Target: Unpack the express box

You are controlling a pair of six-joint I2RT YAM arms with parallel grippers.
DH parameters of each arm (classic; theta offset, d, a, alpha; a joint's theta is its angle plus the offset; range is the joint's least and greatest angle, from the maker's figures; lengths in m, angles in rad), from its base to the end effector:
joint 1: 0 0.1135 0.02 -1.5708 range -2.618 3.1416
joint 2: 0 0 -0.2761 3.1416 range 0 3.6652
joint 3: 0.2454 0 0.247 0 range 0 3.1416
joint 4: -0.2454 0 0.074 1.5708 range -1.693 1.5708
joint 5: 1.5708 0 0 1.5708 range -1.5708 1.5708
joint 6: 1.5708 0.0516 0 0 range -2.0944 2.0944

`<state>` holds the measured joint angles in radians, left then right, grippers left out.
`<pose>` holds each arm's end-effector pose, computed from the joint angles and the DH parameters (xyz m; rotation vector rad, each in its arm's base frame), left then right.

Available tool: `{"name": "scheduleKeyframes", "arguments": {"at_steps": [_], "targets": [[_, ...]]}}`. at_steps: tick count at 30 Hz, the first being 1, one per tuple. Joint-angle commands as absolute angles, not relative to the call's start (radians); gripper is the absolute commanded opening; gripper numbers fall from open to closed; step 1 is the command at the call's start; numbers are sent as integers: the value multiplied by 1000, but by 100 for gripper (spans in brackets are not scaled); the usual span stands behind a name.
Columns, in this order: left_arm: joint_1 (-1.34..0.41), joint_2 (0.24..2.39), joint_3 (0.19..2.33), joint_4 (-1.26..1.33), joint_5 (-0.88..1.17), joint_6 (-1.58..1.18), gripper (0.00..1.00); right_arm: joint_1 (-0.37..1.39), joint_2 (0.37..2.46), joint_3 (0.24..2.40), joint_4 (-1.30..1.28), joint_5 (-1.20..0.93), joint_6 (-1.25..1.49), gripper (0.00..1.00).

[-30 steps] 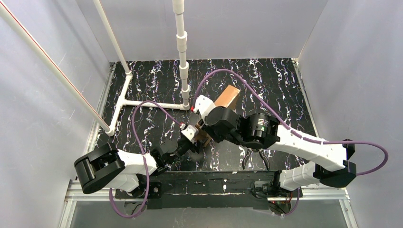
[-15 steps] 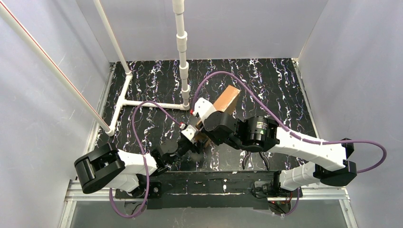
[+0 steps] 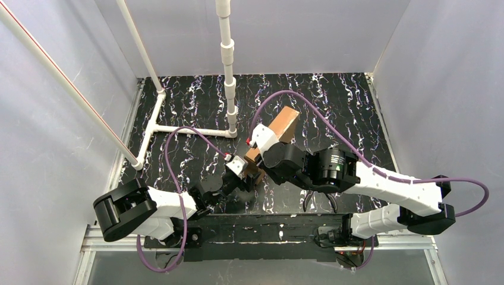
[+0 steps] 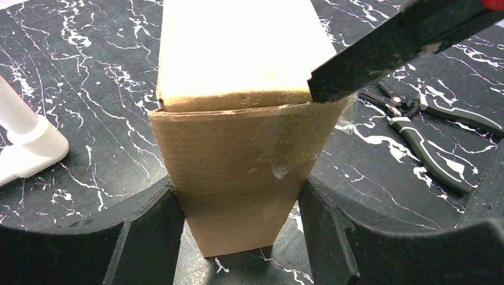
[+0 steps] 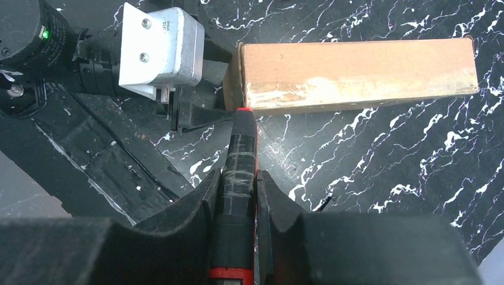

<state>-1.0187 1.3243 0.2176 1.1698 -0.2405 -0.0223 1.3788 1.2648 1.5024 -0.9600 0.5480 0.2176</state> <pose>0.1350 -0.1957 0.2017 0.5589 1.4402 -0.6511 0.0730 0.2345 0.4134 -0.9583 1.9621 0.2756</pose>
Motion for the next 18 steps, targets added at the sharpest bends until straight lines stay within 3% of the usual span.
{"name": "scheduleKeyframes", "arguments": {"at_steps": [1, 18], "targets": [[-1006, 1303, 204, 1194, -328, -19, 25, 1384, 1252, 1475, -1024, 582, 220, 1], [-1007, 1274, 188, 1191, -303, -27, 25, 1384, 1204, 1378, -919, 626, 161, 1]]}}
